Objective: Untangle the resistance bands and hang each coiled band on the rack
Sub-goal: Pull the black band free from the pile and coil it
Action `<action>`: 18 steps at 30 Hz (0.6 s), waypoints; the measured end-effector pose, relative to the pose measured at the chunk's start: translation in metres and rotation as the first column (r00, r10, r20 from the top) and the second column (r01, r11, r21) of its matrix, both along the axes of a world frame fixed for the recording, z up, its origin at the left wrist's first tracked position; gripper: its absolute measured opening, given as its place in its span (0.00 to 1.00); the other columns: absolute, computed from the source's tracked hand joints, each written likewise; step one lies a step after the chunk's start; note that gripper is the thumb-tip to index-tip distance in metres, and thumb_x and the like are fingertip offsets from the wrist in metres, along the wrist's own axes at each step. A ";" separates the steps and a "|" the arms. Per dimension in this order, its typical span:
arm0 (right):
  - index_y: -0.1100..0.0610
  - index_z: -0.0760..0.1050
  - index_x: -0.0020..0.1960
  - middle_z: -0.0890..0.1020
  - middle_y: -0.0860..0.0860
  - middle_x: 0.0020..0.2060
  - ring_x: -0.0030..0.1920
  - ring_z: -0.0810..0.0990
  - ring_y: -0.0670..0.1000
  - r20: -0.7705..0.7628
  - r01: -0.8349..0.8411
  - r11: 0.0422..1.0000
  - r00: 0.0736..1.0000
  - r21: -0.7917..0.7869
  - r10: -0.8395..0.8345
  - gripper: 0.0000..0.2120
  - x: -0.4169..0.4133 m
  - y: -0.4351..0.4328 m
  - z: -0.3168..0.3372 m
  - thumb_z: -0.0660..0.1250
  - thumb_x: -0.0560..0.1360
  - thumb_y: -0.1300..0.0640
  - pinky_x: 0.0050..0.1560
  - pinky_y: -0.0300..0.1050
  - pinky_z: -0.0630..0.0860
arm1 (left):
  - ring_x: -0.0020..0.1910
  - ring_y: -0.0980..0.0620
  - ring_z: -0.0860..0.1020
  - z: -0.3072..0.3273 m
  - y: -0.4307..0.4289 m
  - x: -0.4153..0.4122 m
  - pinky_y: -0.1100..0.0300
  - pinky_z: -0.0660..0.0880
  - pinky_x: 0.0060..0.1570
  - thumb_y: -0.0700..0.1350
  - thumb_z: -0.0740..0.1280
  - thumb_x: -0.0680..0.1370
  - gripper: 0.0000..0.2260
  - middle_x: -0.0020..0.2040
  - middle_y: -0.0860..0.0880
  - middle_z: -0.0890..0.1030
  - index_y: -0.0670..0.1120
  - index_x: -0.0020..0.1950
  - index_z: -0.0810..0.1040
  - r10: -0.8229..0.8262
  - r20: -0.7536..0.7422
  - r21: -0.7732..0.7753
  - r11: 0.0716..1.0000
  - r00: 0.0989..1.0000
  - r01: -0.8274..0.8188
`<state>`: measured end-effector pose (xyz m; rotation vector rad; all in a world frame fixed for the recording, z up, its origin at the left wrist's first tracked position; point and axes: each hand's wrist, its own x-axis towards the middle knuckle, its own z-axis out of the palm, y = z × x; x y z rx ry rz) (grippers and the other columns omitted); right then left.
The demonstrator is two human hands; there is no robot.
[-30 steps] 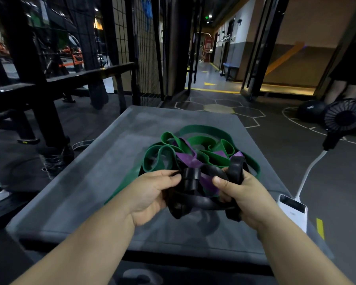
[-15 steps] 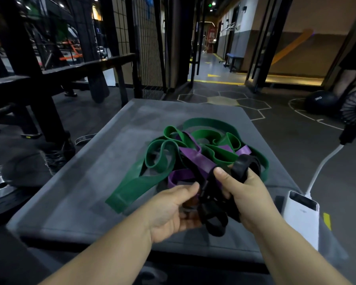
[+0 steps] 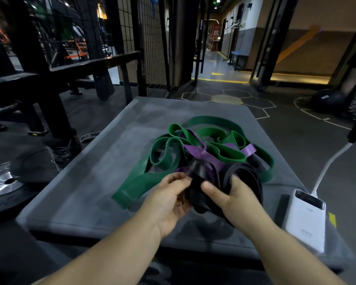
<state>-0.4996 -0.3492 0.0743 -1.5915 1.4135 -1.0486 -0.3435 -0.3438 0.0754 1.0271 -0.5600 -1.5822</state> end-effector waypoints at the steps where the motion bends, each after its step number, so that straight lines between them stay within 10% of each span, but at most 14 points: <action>1: 0.48 0.76 0.52 0.84 0.43 0.46 0.50 0.82 0.43 -0.020 -0.019 1.000 1.000 0.016 0.019 0.32 0.002 0.001 -0.001 0.68 0.55 0.29 0.54 0.44 0.78 | 0.35 0.51 0.79 0.001 0.001 0.000 0.56 0.76 0.38 0.37 0.66 0.78 0.05 0.37 0.47 0.82 0.46 0.45 0.75 -0.004 0.076 -0.037 0.999 0.997 0.007; 8: 0.49 0.77 0.52 0.85 0.44 0.46 0.49 0.83 0.43 0.048 -0.022 0.999 0.999 0.029 0.021 0.21 0.006 0.003 -0.004 0.77 0.64 0.43 0.55 0.47 0.79 | 0.43 0.49 0.82 -0.001 0.004 0.007 0.50 0.79 0.48 0.48 0.67 0.78 0.08 0.43 0.46 0.84 0.44 0.47 0.81 -0.074 0.430 -0.143 0.978 0.900 0.149; 12: 0.51 0.78 0.54 0.86 0.46 0.47 0.51 0.84 0.47 0.115 -0.024 0.998 0.993 0.052 0.018 0.30 0.005 0.003 -0.002 0.75 0.60 0.33 0.58 0.55 0.78 | 0.53 0.54 0.81 -0.007 0.003 0.008 0.53 0.76 0.58 0.57 0.64 0.78 0.11 0.49 0.54 0.85 0.53 0.48 0.83 -0.029 0.580 -0.137 0.982 0.814 0.133; 18: 0.49 0.78 0.54 0.86 0.44 0.47 0.50 0.83 0.43 0.085 -0.054 0.998 0.995 0.032 0.051 0.36 0.005 0.005 0.000 0.70 0.55 0.27 0.57 0.47 0.78 | 0.34 0.57 0.78 -0.003 0.003 0.008 0.61 0.70 0.36 0.53 0.62 0.81 0.14 0.33 0.55 0.82 0.51 0.41 0.82 0.010 0.660 -0.168 0.977 0.751 0.134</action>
